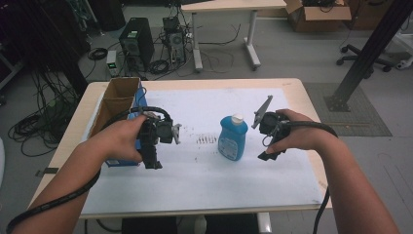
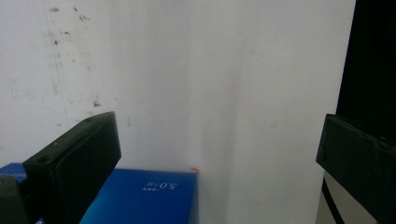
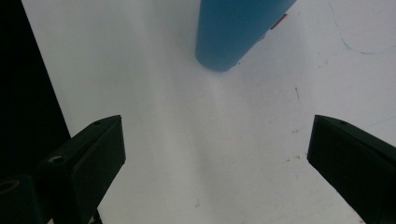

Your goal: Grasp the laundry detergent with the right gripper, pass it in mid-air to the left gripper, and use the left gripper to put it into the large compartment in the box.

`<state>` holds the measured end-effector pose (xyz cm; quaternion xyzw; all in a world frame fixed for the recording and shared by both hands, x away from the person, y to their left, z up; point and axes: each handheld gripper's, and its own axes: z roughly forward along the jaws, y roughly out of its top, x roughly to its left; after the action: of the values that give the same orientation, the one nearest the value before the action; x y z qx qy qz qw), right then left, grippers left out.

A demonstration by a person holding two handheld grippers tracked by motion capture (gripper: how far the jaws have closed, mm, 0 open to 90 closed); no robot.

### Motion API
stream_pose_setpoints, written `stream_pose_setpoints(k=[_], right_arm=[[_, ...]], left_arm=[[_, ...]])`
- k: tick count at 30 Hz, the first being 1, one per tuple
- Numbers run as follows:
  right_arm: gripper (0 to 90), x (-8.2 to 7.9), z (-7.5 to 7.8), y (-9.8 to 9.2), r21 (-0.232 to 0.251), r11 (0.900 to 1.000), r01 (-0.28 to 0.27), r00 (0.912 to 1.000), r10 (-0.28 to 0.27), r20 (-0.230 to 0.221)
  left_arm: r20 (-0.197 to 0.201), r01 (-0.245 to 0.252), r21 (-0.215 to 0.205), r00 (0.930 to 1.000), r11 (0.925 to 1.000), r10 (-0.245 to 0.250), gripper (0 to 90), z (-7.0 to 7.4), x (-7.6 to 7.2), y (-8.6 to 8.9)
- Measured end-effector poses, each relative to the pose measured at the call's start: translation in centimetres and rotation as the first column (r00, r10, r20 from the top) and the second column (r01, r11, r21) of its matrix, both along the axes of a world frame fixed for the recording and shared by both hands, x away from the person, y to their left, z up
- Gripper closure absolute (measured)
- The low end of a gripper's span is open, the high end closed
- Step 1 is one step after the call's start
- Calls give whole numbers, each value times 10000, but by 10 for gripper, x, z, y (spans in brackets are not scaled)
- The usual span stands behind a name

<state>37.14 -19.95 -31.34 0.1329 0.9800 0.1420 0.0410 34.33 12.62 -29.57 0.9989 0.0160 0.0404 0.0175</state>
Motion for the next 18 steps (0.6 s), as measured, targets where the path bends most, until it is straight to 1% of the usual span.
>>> stream_pose_setpoints(k=[3,5,11,16,17,18], right_arm=[[41,-1,-8,0,360,9990,250,9997,-253,63],[42,-2,-13,0,634,9973,373,9993,-375,18],[40,-4,-26,-3,1155,9908,698,9975,-709,50],[35,-6,-33,-4,1662,9814,965,9947,-1009,180],[35,-6,-33,-4,1662,9814,965,9947,-1009,180],[35,-6,-36,-3,1831,9778,1018,9939,-1079,232]], left_arm=[[-3,38,11,10000,10000,-38,2,1,-2,-1],[-15,70,-2,10000,10000,-70,2,2,-3,-2],[-8,116,50,9999,9999,-116,2,3,-7,-5],[-12,162,83,9999,9998,-162,2,2,-8,-7],[-12,162,83,9999,9998,-162,2,2,-8,-7],[-31,171,81,9998,9998,-171,2,2,-8,-8]])
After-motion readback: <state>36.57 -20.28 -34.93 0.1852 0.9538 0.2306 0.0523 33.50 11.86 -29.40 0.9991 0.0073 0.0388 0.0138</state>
